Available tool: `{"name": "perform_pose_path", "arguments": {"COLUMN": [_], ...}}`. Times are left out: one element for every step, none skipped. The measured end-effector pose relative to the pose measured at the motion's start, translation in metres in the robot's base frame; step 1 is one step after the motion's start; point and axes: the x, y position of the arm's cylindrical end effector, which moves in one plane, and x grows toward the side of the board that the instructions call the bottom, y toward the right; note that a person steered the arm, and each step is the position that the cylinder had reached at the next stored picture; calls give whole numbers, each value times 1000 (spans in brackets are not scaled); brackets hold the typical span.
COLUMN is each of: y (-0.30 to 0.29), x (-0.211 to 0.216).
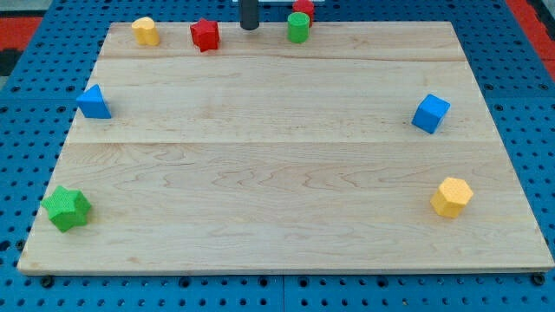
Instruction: Push the green circle towards the blue cube
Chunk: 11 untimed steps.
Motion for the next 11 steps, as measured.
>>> {"name": "perform_pose_path", "arguments": {"y": [107,204,240,244,324,389,390,388,365,327,295], "x": [0,37,53,81,106,77,74,53,12,-1,-2]}}
